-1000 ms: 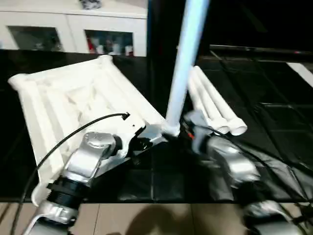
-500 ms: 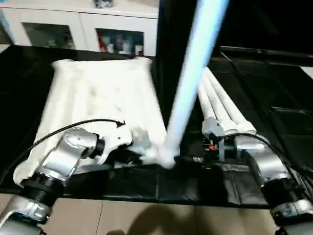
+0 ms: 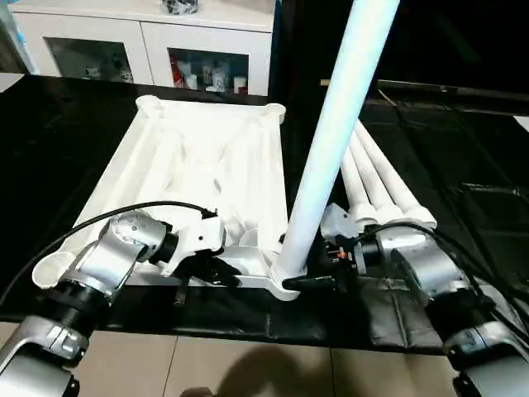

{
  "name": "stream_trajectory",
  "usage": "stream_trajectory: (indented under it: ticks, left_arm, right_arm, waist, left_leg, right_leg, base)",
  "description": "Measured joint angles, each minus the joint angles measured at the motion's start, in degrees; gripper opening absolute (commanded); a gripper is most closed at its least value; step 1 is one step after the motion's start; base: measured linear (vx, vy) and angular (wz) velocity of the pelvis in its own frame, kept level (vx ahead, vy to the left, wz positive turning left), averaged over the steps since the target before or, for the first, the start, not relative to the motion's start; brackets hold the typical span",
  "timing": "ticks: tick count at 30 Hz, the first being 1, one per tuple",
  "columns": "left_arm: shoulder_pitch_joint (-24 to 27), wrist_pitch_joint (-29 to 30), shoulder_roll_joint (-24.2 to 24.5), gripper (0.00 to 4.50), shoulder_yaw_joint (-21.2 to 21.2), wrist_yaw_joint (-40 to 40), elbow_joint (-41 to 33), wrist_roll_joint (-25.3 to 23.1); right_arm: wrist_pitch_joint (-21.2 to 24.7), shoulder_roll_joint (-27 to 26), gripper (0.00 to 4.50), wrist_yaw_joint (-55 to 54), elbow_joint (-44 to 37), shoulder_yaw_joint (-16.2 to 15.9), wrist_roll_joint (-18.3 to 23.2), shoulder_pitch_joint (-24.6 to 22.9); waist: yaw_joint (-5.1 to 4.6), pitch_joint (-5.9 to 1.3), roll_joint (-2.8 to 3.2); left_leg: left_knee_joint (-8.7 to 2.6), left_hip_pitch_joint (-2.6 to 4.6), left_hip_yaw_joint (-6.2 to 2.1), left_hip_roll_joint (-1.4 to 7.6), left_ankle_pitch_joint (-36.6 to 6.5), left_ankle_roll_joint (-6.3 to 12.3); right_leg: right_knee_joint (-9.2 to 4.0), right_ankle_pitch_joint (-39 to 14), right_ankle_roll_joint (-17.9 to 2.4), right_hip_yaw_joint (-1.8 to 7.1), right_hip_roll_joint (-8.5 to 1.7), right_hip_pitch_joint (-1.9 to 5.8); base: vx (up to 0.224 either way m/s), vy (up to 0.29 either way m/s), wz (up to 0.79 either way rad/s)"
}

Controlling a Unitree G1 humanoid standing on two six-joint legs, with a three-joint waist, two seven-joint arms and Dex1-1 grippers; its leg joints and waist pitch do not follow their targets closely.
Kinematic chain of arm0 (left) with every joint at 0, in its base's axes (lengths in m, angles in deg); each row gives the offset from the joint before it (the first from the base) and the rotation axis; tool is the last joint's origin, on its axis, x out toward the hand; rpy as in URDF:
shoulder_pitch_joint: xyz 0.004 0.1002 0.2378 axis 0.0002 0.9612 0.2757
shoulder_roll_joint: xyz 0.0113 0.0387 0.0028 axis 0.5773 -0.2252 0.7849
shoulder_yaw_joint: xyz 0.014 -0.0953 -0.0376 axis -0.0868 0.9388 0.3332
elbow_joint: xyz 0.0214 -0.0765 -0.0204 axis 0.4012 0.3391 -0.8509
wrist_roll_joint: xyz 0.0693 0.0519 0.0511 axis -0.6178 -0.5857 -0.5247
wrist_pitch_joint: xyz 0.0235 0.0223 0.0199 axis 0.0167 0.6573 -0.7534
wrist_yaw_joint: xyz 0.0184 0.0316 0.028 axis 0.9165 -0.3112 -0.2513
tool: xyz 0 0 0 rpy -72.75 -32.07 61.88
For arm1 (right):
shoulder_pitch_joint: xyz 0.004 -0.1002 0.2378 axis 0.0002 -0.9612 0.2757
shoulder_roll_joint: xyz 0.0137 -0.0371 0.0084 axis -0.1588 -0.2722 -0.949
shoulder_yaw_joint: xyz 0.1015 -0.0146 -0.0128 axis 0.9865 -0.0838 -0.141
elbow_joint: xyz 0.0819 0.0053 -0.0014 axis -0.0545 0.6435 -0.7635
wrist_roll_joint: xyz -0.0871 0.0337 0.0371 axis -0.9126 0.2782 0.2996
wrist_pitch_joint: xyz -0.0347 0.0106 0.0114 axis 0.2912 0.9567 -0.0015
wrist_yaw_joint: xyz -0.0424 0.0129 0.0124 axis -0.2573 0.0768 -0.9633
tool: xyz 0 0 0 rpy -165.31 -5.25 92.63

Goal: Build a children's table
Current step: Rotate leg to tighten

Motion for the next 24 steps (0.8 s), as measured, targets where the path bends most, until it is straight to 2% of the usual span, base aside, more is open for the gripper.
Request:
stream_trajectory:
  ticks: [8, 12, 19, 24]
  left_arm:
    - [-0.31, -1.68, -0.09, 0.00, -0.14, 0.27, 1.34, 0.00]
    - [-0.64, -2.13, -0.23, 0.00, -0.17, 0.58, 2.13, 0.02]
    - [-0.69, -2.21, -0.32, 0.00, 0.04, 0.66, 2.41, 0.05]
    - [0.12, 1.46, -1.97, 0.00, 1.84, -2.38, 1.83, 0.25]
  right_arm:
    - [-0.11, -0.77, 3.01, 1.08, 1.30, -0.17, 0.29, 0.05]
    - [-0.12, -0.81, 2.82, 1.08, 1.47, -0.16, 0.50, 0.05]
    - [-0.05, -0.96, 2.72, 1.05, 1.46, -0.04, 0.52, 0.01]
    - [2.08, -2.43, 2.72, -2.80, 0.30, 2.28, 1.83, -2.35]
  waist:
    - [-0.01, 0.00, 0.00]
    - [-0.01, 0.00, 0.00]
    - [0.00, 0.00, 0.00]
    - [0.00, -0.03, 0.03]
  left_leg:
    - [0.02, 0.02, 0.00, 0.01, 0.00, -0.01]
    - [0.05, 0.03, 0.00, 0.02, 0.01, -0.01]
    - [0.05, 0.03, 0.00, 0.02, 0.01, -0.01]
    - [0.11, 0.13, 0.00, 0.02, 0.01, -0.01]
  right_leg:
    - [0.05, 0.00, 0.00, 0.00, 0.00, 0.01]
    - [0.07, 0.00, 0.00, 0.00, 0.00, 0.01]
    - [0.08, 0.00, 0.00, 0.00, 0.00, 0.01]
    - [0.12, 0.00, 0.01, 0.01, -0.01, 0.14]
  base:
    - [0.000, 0.000, 0.00]
    - [0.000, 0.000, 0.00]
    - [0.000, 0.000, 0.00]
    - [0.000, 0.000, 0.00]
